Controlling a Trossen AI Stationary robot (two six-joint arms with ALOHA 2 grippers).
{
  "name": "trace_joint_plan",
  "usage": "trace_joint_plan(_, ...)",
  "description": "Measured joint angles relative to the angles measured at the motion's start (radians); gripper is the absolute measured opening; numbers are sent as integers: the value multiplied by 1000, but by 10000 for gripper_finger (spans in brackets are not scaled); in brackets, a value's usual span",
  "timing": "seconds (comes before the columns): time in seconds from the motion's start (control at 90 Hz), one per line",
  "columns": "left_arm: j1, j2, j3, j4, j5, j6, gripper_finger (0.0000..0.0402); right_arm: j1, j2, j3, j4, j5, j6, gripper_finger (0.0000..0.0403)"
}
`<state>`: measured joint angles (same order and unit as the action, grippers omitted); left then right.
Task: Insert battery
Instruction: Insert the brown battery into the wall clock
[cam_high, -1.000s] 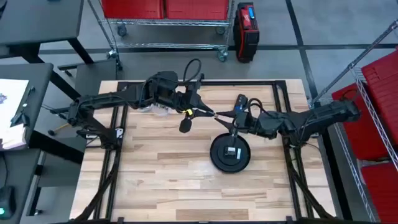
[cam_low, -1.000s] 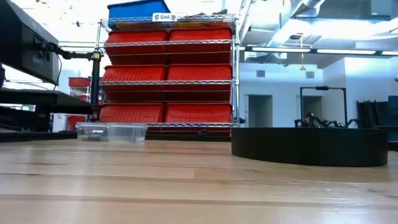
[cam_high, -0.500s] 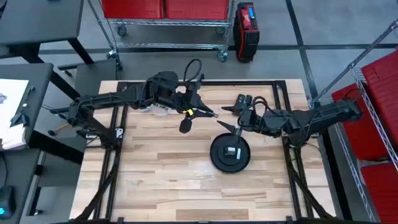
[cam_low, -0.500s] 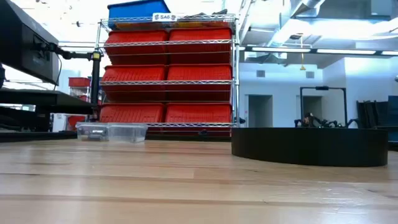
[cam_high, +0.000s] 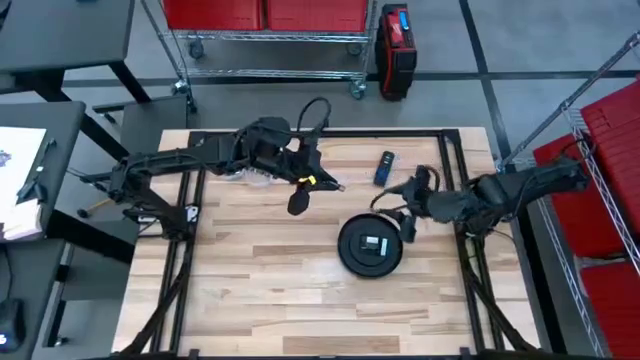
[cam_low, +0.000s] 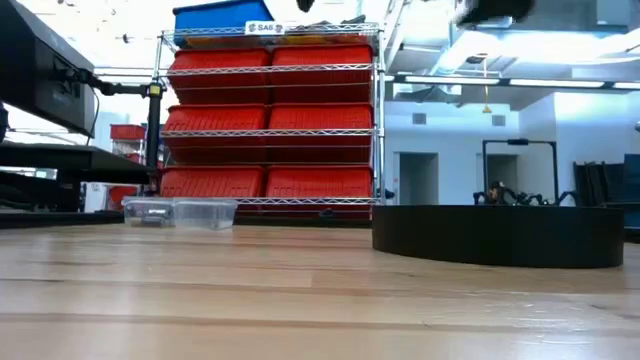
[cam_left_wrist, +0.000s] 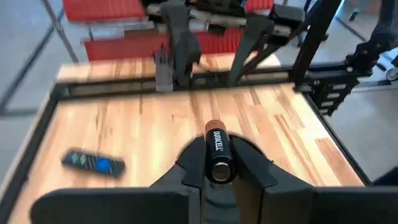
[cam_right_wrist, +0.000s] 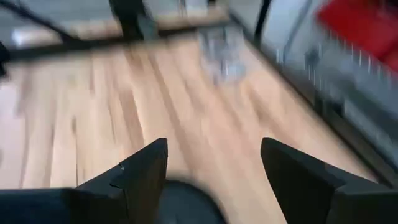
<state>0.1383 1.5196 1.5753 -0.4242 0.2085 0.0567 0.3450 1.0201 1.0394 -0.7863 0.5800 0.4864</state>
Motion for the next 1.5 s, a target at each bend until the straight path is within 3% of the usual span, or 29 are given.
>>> trace_joint_plan(0.156,-17,5,-41,-51,-14,-61,26,45,7,-115,-69,-63,202,250)
trace_joint_plan(0.411,-52,30,-235,166,-16,-202,26,182,6,-334,35,-71,547,249)
trace_joint_plan(0.811,-140,345,-262,558,-23,-264,26,348,7,-465,56,-62,840,249)
trace_joint_plan(1.189,-194,500,-229,662,-89,-244,26,376,15,-515,128,-57,894,249)
trace_joint_plan(1.5,-230,622,-33,467,-137,-163,26,377,15,-515,150,-56,895,249)
